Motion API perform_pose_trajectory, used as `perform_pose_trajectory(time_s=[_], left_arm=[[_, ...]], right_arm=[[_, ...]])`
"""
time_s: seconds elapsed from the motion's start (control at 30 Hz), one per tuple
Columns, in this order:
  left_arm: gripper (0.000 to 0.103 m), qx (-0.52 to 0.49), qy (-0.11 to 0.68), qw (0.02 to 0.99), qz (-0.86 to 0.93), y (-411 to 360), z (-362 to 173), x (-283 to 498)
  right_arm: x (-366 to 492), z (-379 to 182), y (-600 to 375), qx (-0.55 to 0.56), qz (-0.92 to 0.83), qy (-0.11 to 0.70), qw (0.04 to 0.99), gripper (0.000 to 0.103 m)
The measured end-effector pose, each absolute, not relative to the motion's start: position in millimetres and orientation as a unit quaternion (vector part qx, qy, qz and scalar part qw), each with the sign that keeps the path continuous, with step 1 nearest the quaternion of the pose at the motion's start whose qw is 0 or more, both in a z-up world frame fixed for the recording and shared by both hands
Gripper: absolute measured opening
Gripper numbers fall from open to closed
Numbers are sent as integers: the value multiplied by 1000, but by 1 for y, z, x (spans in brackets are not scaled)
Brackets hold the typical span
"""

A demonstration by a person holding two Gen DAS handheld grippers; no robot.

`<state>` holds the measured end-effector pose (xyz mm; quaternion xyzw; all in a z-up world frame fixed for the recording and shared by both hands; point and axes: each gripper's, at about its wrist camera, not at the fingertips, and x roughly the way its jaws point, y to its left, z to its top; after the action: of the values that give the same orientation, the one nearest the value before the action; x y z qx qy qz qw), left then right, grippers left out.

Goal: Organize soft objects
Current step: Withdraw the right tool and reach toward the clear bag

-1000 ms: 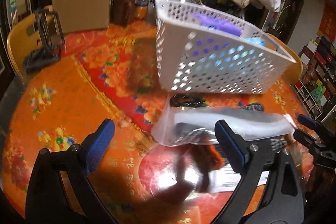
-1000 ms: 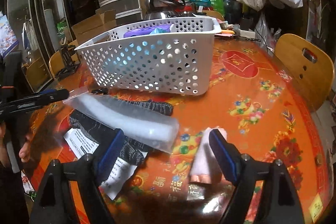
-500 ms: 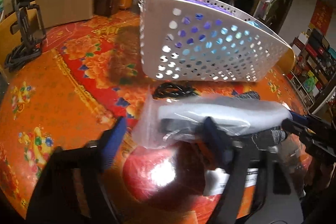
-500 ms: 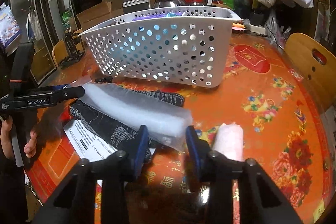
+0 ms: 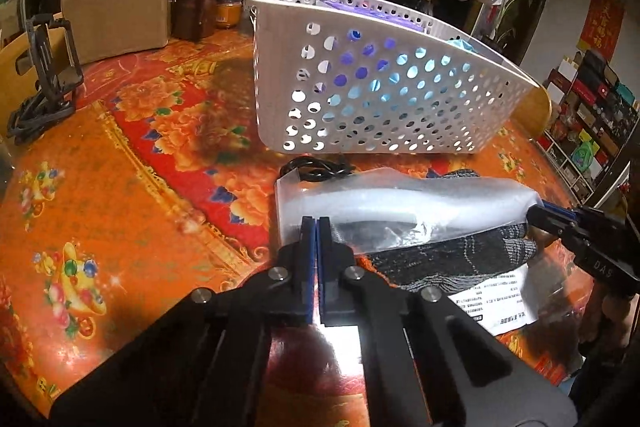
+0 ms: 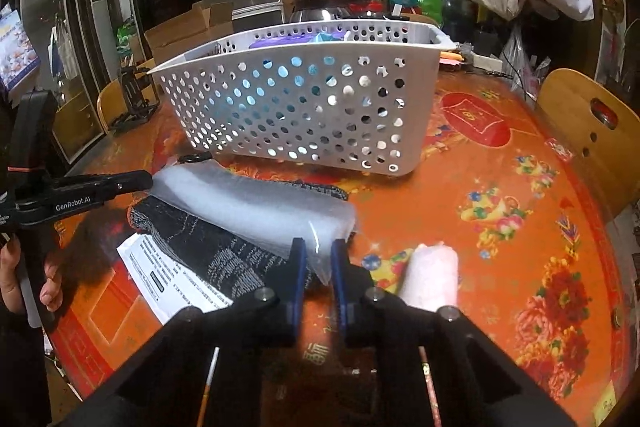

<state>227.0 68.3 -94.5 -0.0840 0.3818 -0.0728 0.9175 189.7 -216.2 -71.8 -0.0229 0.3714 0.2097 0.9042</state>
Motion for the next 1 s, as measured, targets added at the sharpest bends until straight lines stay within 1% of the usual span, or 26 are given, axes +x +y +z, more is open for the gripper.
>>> perform_pose_trajectory(time_s=[0.13, 0.3, 0.7, 0.83, 0.9, 0.93, 0.97, 1.0], left_arm=[[0, -89, 375, 921, -63, 73, -92, 223], [0, -118, 351, 928, -50, 90, -86, 217], [0, -133, 330, 933, -53, 97, -79, 211], [0, -111, 341, 932, -51, 96, -81, 211], [6, -113, 347, 930, -50, 97, -82, 211], [21, -111, 349, 929, -53, 97, -81, 212], [50, -106, 354, 928, -53, 95, -83, 214], [62, -100, 360, 926, -41, 94, -85, 217]], right_arm=[[189, -71, -217, -22, 209, 368, 906, 10], [189, -70, -219, -15, 210, 364, 907, 9], [183, -67, -221, -7, 214, 350, 912, 7], [185, -66, -220, -10, 215, 349, 912, 7], [185, -67, -221, -7, 215, 352, 911, 7], [185, -67, -221, -7, 215, 351, 911, 7], [184, -67, -220, -10, 213, 351, 912, 7], [185, -67, -220, -12, 212, 352, 911, 7]])
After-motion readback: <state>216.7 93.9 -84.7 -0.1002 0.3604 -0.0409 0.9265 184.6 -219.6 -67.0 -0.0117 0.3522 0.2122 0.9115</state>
